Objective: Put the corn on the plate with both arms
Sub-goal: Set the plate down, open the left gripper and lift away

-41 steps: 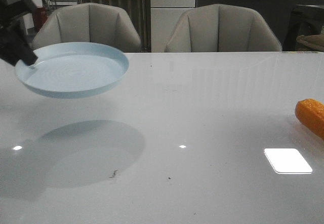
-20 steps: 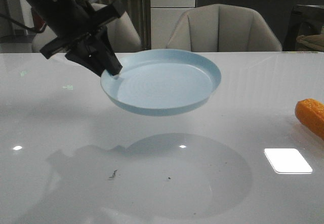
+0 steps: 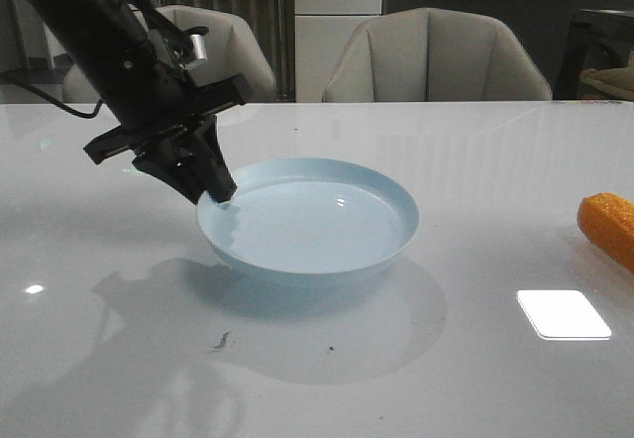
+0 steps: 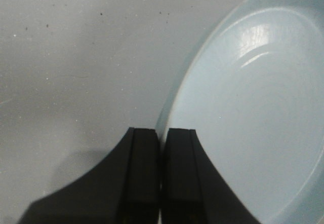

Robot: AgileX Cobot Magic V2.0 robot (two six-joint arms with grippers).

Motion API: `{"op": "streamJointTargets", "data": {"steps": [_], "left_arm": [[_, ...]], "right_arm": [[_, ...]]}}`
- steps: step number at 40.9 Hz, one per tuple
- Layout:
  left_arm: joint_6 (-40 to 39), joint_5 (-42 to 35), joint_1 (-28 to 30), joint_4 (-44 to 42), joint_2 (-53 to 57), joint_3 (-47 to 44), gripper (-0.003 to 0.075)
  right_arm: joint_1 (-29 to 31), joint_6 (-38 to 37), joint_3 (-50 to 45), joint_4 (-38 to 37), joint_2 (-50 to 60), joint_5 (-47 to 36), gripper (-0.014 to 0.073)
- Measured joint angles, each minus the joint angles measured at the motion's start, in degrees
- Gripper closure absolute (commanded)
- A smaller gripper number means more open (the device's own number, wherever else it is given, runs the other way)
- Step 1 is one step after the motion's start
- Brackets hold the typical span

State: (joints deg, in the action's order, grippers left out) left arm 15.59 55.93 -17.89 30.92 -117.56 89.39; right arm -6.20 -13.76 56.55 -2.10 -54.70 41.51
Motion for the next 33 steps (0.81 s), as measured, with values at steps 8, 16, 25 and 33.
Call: {"op": "streamJointTargets", "data": {"steps": [8,16,25,33], "left_arm": [[0.0,0.1,0.0,-2.4,0.0,0.0,0.0256],[0.0,0.9,0.0,-3.3,0.0,0.1,0.0188],[0.0,4.4,0.0,-3.3,0.0,2.4,0.0291],[-0.1,7.2,0.0,-5.2,0.0,12.3,0.0405]], "right_arm": [[0.0,0.0,0.0,0.0,0.0,0.0,0.0032],[0.0,0.0,0.0,0.0,0.0,0.0,0.0032],[0.0,0.0,0.0,0.0,0.0,0.0,0.0032],[0.0,0.0,0.0,-0.2,0.0,1.2,0.0032]]}}
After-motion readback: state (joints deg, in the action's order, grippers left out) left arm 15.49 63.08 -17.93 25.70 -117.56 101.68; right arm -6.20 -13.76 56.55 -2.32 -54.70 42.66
